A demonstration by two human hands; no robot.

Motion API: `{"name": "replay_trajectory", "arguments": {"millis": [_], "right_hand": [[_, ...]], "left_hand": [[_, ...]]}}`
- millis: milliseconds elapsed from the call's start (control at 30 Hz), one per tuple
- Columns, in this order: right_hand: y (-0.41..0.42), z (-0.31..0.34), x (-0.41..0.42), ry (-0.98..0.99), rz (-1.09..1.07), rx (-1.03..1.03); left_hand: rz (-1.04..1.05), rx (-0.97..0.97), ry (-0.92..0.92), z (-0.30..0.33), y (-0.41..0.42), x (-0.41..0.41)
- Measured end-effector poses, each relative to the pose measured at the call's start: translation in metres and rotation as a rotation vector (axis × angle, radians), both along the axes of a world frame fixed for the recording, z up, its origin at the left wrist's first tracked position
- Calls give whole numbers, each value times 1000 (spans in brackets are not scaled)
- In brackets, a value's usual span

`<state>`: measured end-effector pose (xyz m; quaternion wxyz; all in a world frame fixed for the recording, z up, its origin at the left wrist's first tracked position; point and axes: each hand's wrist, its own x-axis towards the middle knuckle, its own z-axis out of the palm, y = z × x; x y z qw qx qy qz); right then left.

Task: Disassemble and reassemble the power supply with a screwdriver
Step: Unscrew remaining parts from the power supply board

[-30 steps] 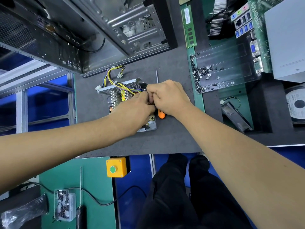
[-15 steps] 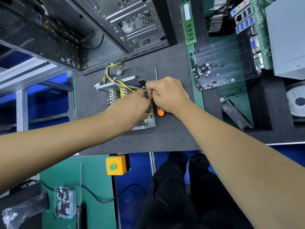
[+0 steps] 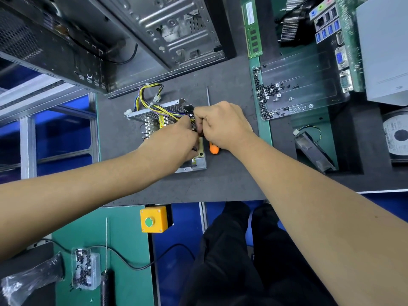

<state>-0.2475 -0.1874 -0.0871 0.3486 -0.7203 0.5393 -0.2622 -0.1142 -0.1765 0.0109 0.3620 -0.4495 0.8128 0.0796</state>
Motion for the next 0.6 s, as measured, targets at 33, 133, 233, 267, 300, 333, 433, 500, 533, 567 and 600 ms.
{"name": "replay_trajectory", "arguments": {"millis": [33,133,233,267,300,333,433,500,533,567,600], "right_hand": [[0,0,0,-5,3,1],[0,0,0,-9,1,1],[0,0,1,7,5,2],[0,0,1,7,8,1],[0,0,0,4,8,0],[0,0,0,2,8,0],[0,1,1,8,8,-1],[0,1,1,8,5,-9],[0,1,1,1,4,-11],[0,1,1,-7,3,-12],[0,1,1,-14,2,-13]], "left_hand": [[-1,-5,-4,-1,0,0],[-4,-21,6,-3,2,-1],[12,-49,55,-4,5,2],[18,-65,70,-4,6,3],[22,-76,84,-5,7,5],[30,-76,101,-6,7,6],[29,-41,156,-7,6,7],[-1,4,140,-7,1,7],[-20,36,121,-6,-3,6],[-42,67,99,-6,-7,4],[-62,95,79,-6,-11,2]]}}
